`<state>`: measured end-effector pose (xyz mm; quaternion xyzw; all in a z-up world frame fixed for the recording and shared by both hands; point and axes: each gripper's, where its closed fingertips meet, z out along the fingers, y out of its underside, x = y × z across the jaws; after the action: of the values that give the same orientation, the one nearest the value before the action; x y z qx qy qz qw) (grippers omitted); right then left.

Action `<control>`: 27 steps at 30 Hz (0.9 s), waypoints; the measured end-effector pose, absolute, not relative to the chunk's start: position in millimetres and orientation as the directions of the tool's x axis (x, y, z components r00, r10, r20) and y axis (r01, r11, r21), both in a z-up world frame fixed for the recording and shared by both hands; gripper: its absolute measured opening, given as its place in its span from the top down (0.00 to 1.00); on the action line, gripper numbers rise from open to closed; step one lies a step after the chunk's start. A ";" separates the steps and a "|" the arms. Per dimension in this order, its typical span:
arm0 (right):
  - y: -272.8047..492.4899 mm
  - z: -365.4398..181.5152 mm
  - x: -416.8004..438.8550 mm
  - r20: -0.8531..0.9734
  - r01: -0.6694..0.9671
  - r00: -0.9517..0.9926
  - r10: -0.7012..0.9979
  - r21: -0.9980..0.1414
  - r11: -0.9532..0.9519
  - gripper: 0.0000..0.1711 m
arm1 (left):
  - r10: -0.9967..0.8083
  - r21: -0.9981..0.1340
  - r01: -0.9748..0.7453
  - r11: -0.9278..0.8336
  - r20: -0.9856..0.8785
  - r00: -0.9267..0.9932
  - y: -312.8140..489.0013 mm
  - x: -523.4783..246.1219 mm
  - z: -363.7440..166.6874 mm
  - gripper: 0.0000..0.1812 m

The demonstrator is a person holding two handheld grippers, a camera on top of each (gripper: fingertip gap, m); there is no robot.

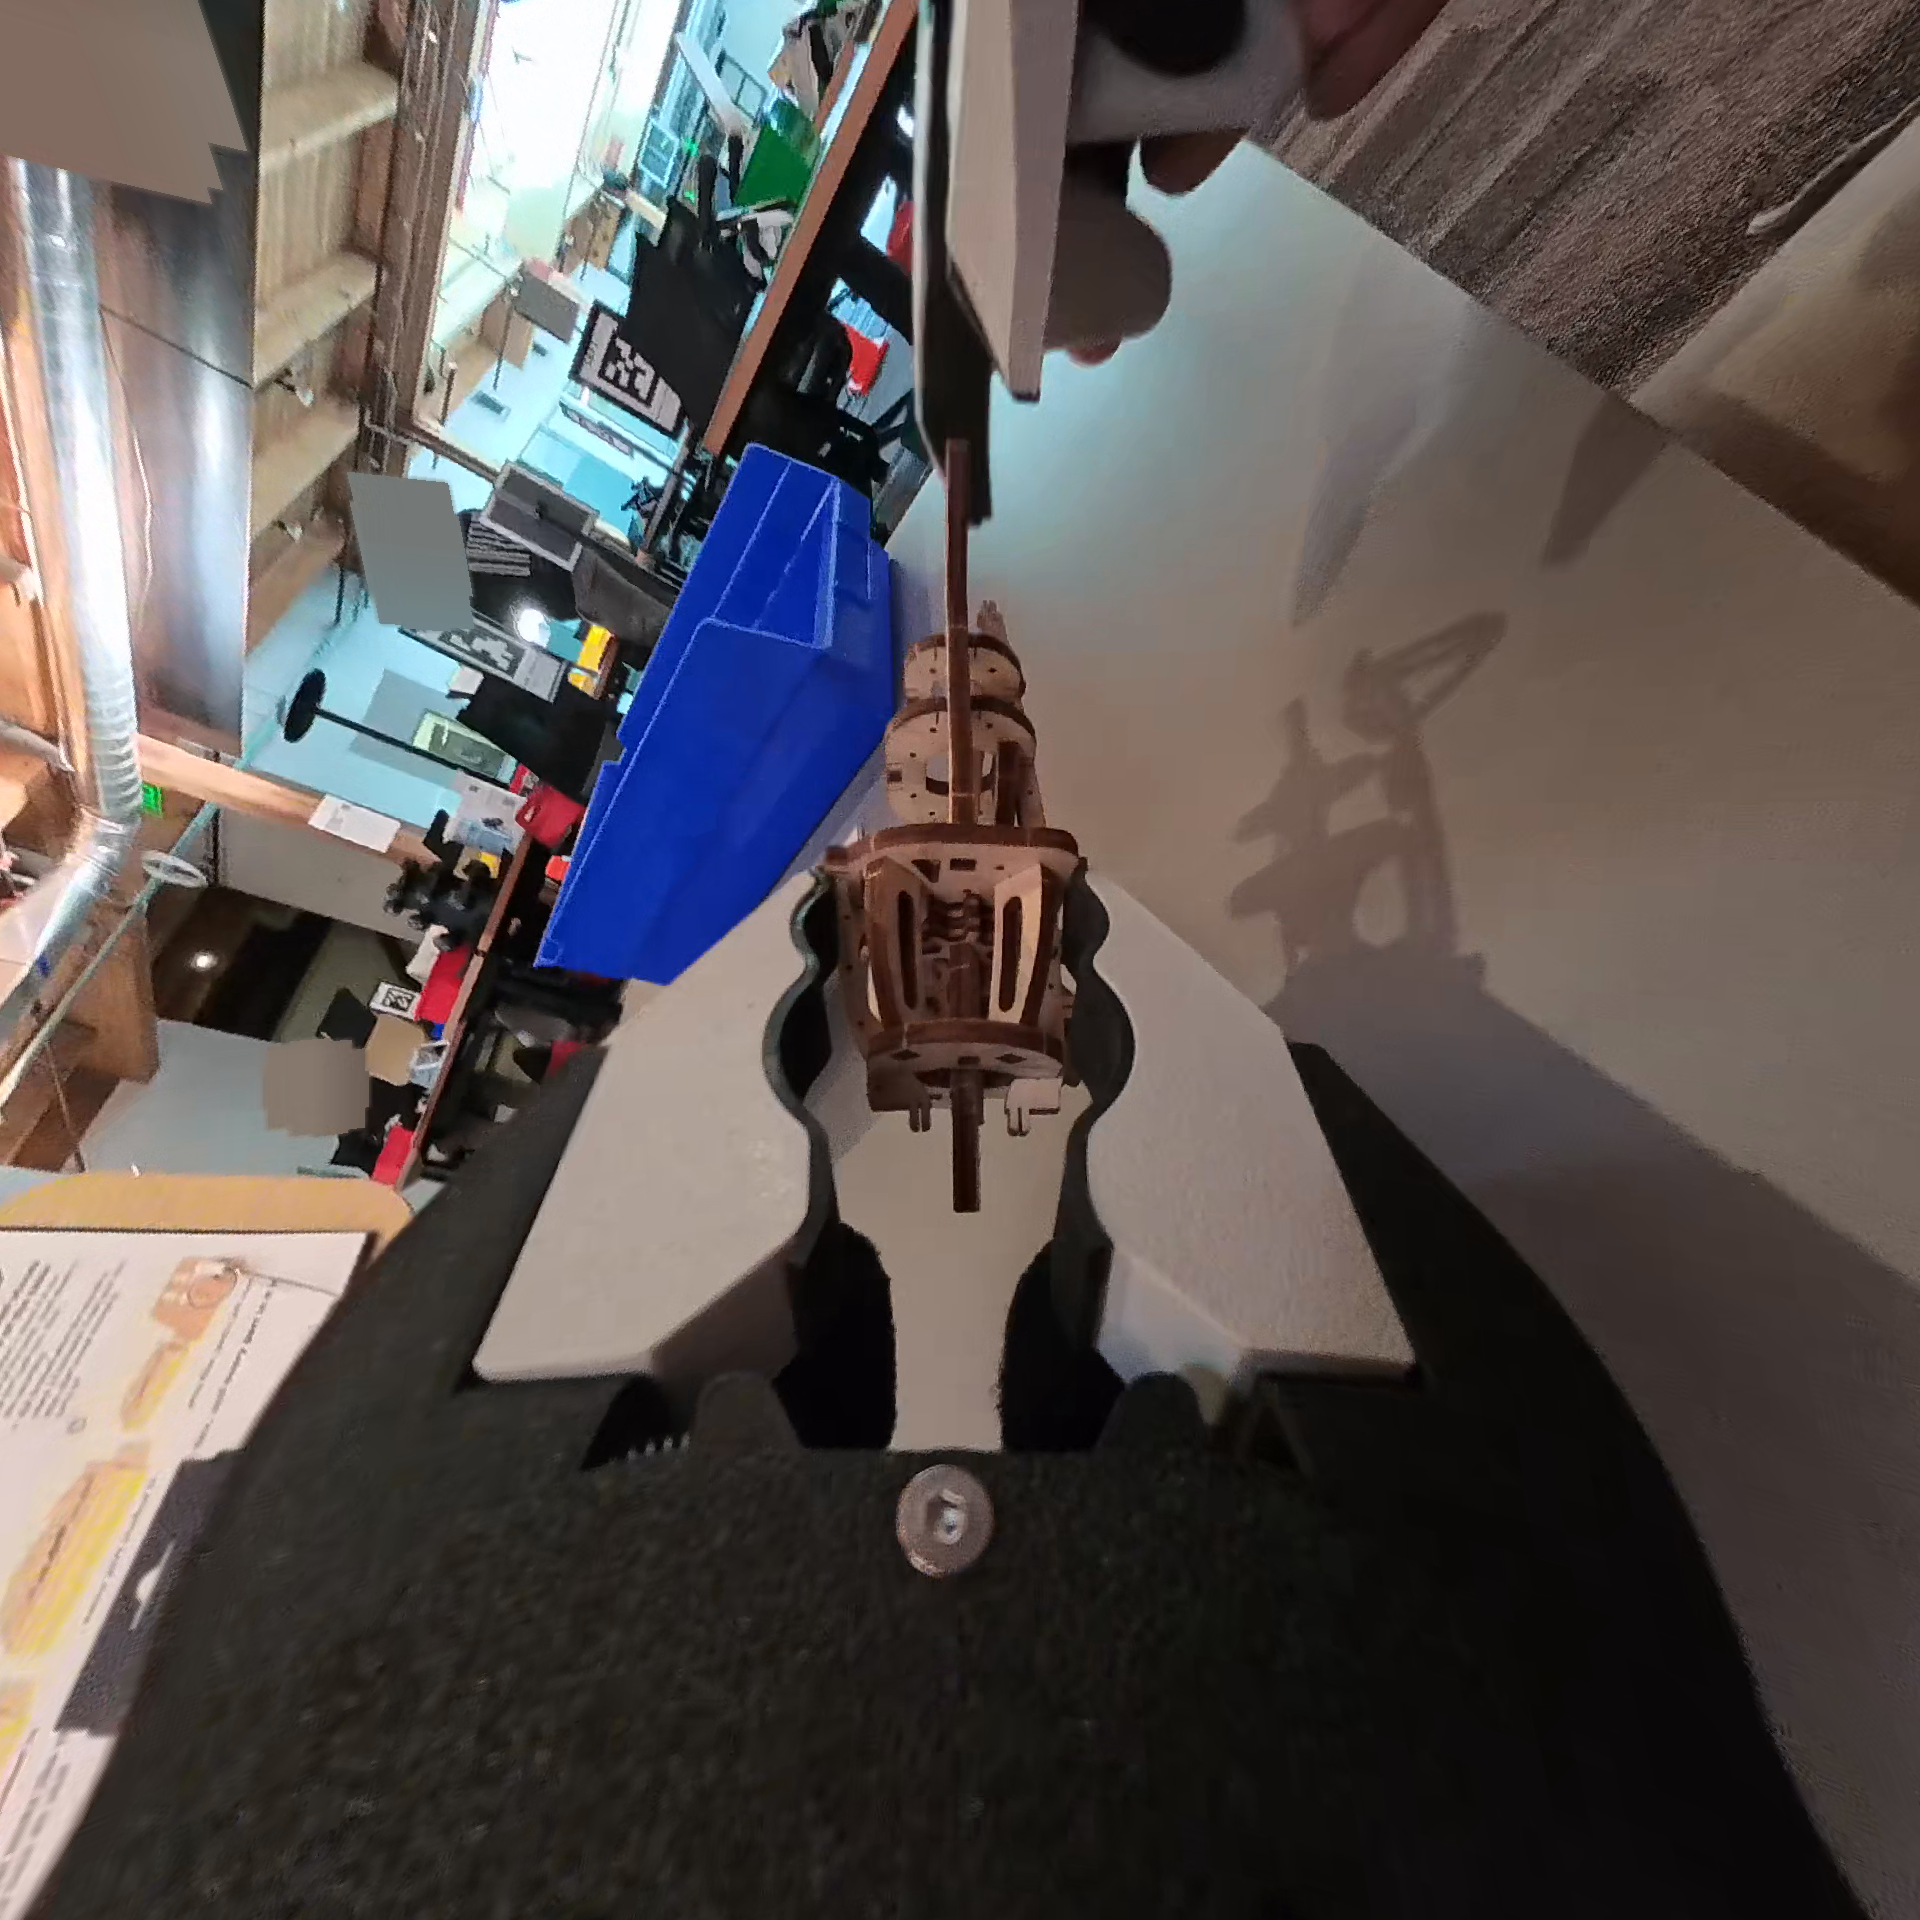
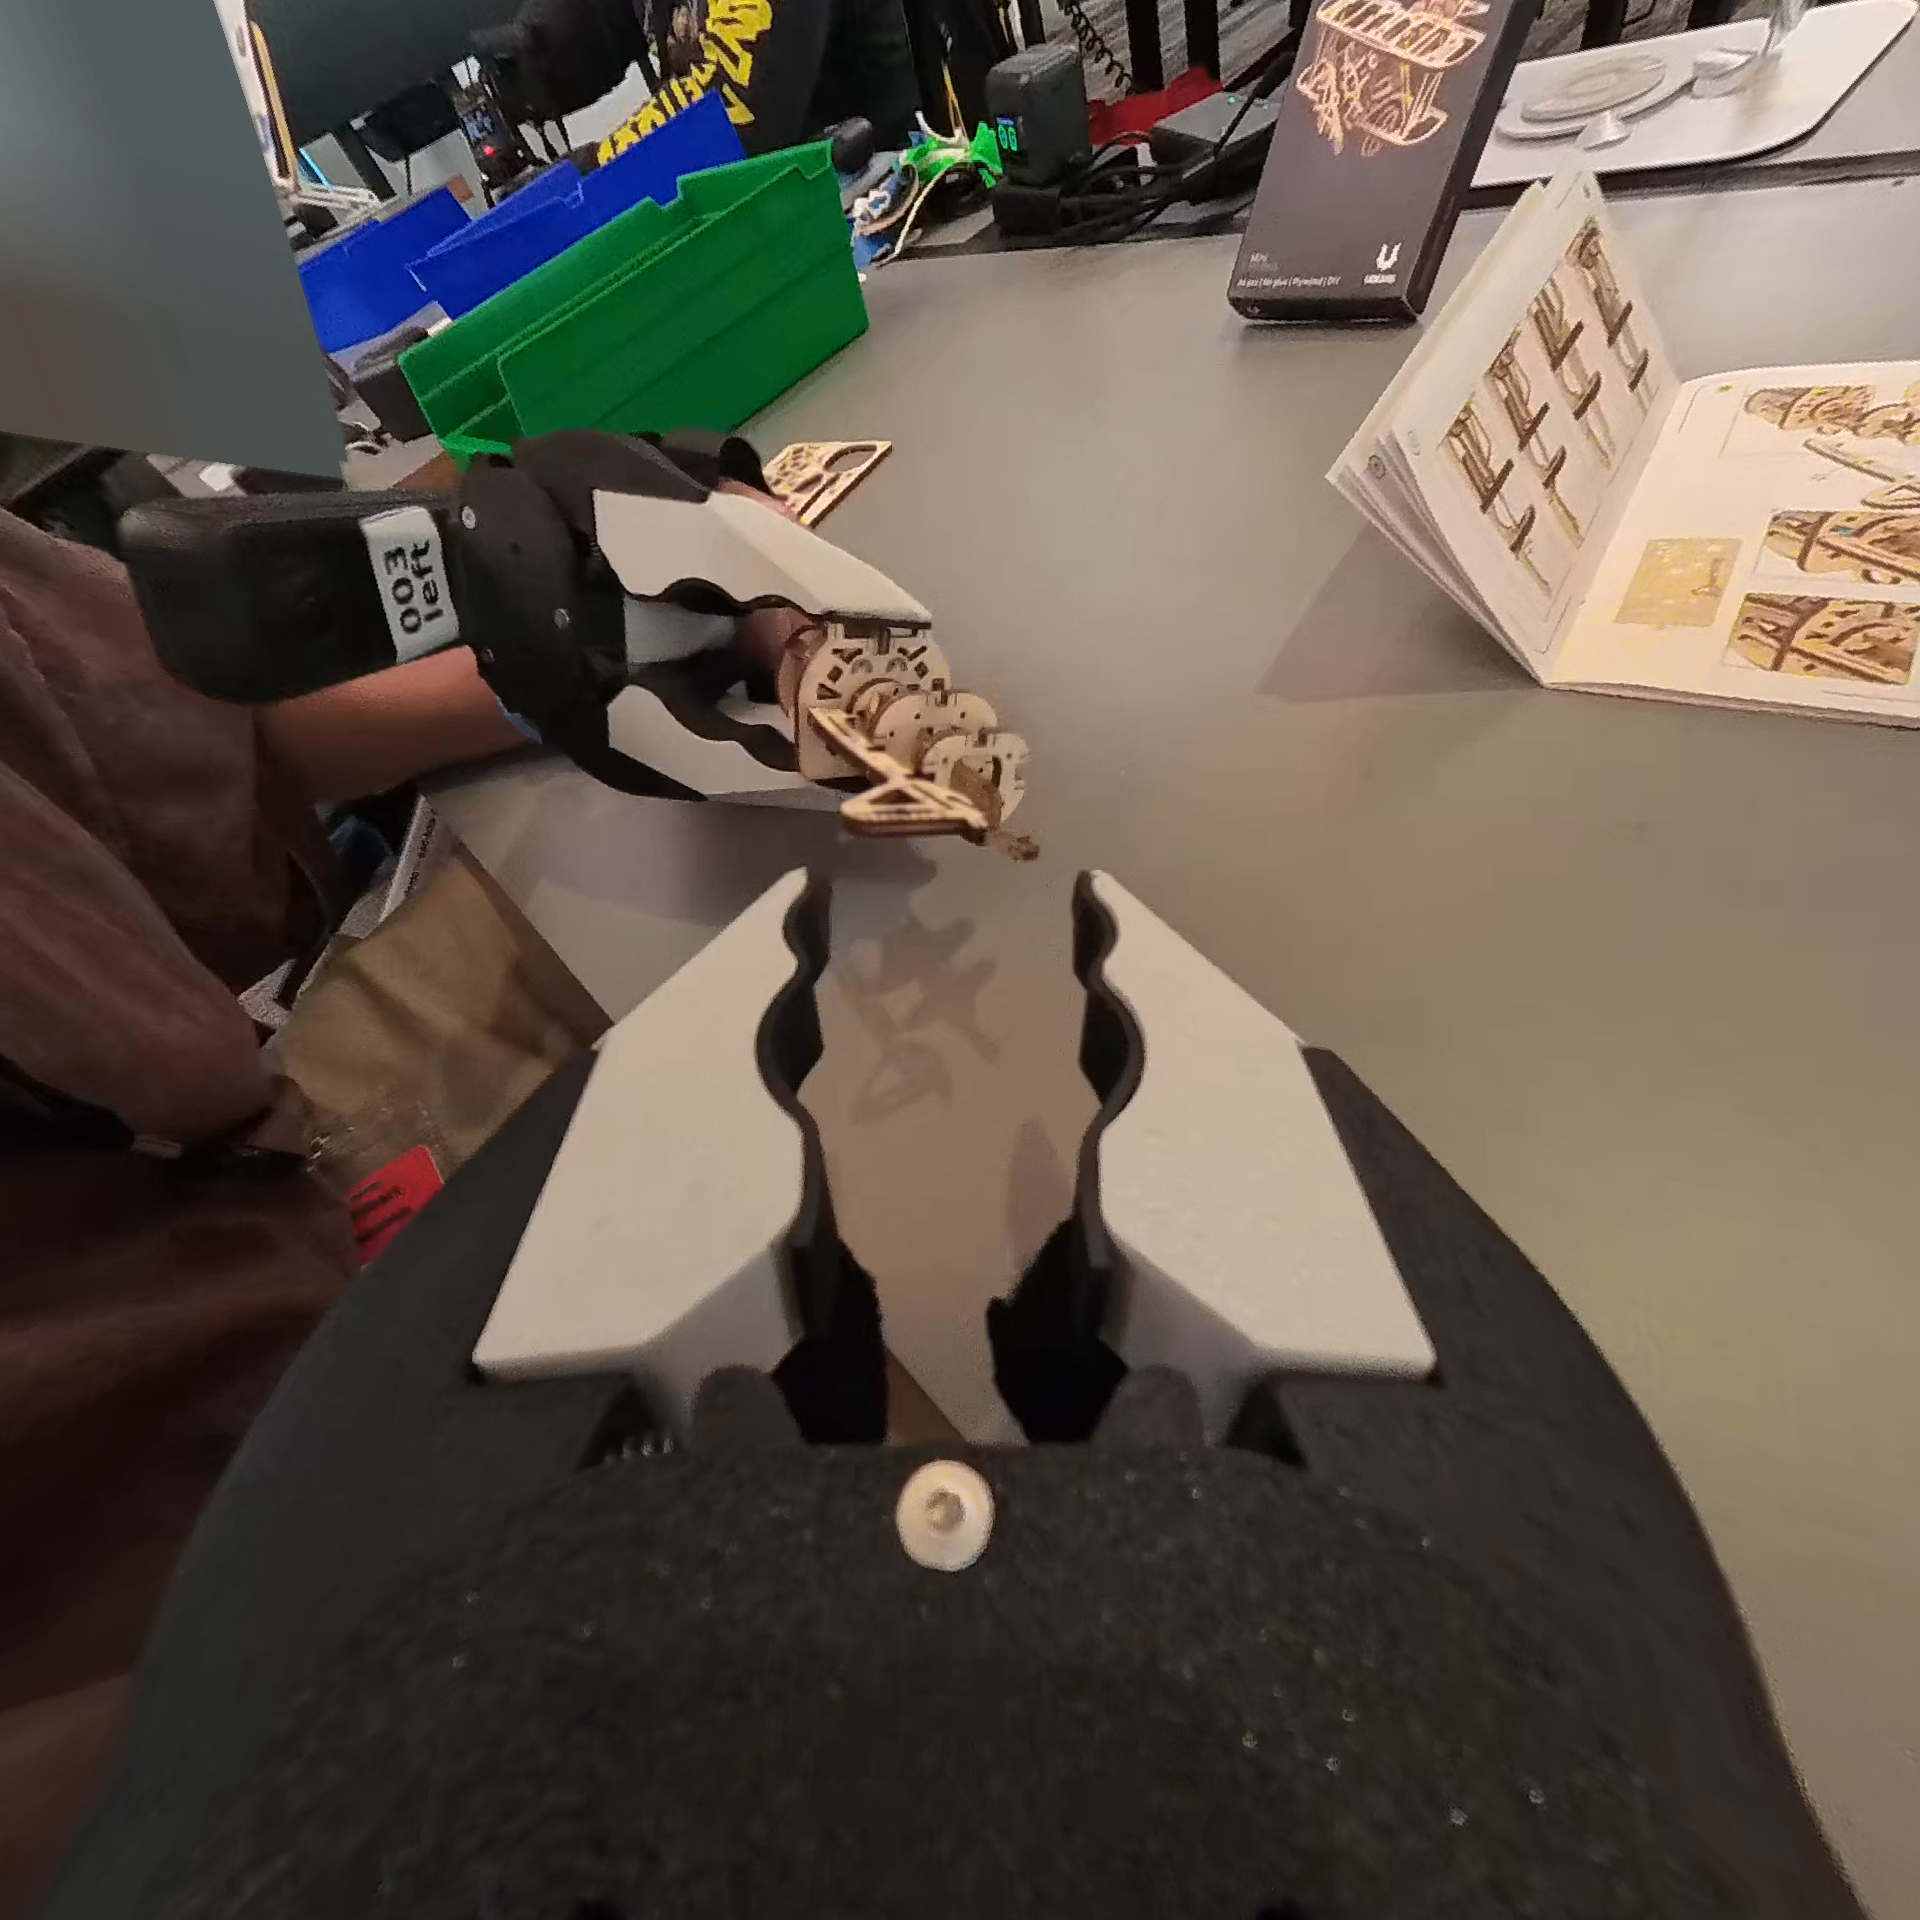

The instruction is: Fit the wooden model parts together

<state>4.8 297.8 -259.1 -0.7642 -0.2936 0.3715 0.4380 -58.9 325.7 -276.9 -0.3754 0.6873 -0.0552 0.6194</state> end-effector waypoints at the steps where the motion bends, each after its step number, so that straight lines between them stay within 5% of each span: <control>1: 298.3 -259.6 3.1 -0.312 0.124 0.550 0.775 -0.887 -0.445 0.72 | -0.579 -0.536 -0.441 0.720 -0.814 0.045 324.8 -58.5 -276.9 0.78; 12: 294.7 -243.6 -16.7 -0.285 0.101 0.525 0.802 -0.915 -0.391 0.80 | -0.540 -0.539 -0.355 0.764 -0.835 0.106 324.9 -66.2 -259.3 0.78; 18: 287.3 -233.8 -22.1 -0.455 -0.015 0.447 0.770 -0.865 -0.502 0.87 | -0.538 -0.541 -0.351 0.764 -0.835 0.117 325.4 -66.4 -257.3 0.78; 22: 291.7 -237.9 -24.9 -0.552 -0.090 0.432 0.713 -0.813 -0.575 0.80 | -0.544 -0.546 -0.343 0.764 -0.832 0.113 322.9 -64.8 -257.2 0.78; 27: 298.9 -233.2 -8.6 -0.301 0.057 0.546 0.782 -0.918 -0.393 0.82 | -0.587 -0.580 -0.336 0.742 -0.804 0.093 320.3 -64.9 -259.4 0.78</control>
<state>-8.6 298.9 -233.2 -0.7414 -0.2828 0.3835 0.4726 -64.9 320.3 -259.4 -0.3461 0.6665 -0.0961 0.6533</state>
